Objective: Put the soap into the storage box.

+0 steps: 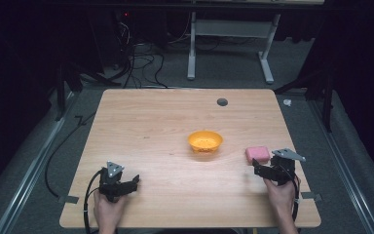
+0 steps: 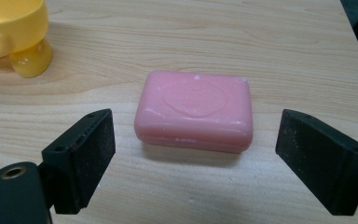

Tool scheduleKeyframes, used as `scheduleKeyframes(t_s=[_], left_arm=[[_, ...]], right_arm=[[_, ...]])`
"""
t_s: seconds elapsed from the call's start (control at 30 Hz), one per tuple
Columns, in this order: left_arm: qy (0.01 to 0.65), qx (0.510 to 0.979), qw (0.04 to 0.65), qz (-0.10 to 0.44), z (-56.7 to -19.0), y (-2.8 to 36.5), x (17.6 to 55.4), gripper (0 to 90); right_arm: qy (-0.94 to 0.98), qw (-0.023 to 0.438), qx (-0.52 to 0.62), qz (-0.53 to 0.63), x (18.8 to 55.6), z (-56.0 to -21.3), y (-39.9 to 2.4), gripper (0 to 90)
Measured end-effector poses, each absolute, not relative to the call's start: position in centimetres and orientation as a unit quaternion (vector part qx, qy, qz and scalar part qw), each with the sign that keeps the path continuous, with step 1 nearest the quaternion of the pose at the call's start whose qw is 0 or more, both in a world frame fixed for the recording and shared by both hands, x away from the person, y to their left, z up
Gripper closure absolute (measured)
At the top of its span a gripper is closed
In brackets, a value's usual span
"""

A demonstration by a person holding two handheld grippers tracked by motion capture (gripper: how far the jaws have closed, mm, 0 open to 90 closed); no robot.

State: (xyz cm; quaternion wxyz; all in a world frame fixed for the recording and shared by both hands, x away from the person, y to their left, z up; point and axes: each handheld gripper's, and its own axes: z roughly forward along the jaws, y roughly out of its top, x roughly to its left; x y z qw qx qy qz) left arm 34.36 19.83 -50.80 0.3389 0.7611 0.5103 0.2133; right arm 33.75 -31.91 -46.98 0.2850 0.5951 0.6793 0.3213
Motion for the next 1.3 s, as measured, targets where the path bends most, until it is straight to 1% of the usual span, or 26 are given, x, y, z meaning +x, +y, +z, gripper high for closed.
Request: scheduleKeyframes(t_s=[0.3,0.73,0.9,1.3], left_arm=[[0.510,0.761,0.339,0.213,-50.8,19.8,34.4,18.6],[0.509,0.763,0.338,0.212,-50.8,19.8,34.4,18.1],[0.508,0.763,0.338,0.212,-50.8,19.8,34.4,17.8],[0.508,0.763,0.338,0.211,-50.8,19.8,34.4,17.8]], right_arm=[[0.679,0.281,0.601,0.314,35.4,-46.7,-31.6,12.3],[0.686,0.262,0.612,0.295,37.6,-47.7,-31.1,12.2],[0.684,0.264,0.617,0.286,38.2,-48.1,-31.1,12.1],[0.680,0.247,0.632,0.278,38.9,-49.1,-31.3,11.9]])
